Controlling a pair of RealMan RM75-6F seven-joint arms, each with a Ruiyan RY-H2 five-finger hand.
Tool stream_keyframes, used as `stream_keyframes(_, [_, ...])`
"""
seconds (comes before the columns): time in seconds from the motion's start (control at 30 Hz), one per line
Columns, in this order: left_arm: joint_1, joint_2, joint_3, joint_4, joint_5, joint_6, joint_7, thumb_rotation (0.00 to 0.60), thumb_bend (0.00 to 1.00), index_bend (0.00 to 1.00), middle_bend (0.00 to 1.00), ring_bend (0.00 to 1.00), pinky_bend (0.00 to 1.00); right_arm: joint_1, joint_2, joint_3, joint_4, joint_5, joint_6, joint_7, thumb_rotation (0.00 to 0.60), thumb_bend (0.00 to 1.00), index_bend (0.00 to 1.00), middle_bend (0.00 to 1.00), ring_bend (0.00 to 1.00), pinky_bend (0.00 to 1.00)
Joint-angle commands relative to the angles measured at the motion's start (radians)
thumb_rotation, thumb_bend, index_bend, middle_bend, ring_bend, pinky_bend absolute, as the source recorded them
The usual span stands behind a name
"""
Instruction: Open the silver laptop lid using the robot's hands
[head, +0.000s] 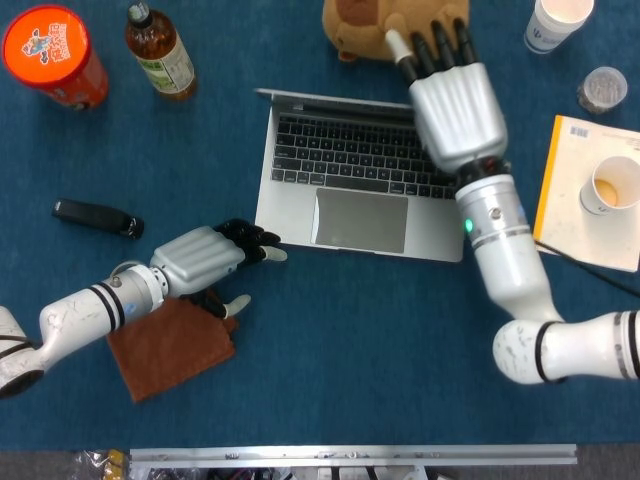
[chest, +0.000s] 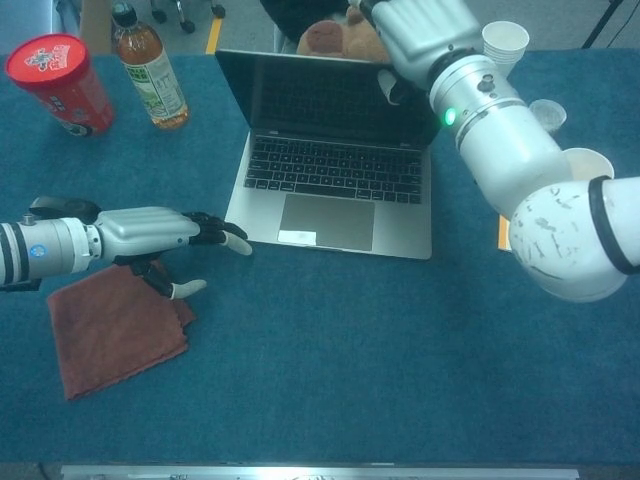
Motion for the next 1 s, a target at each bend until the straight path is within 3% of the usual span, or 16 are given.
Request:
stream_keyframes(0.03, [-0.001,0.0,0.0,-0.002,-0.003,-0.001,0.003,0.397,0.47,0.1,0.03,0.0,0.0,0.0,0.01,0.01,0.021,0.008,-0.008,0.012,0.6,0.42,0.06,0.13,0.0,0.06])
stream_keyframes(1.0, [0.0,0.01,-0.001,-0.013,-0.029,-0.005,0.024,0.394,0.47,0.1,0.03,0.0,0.0,0.047,-0.027,0.076,0.338,0.084,-0.083,0.087,0.6,0.38,0.06,0.13,0.0,0.06])
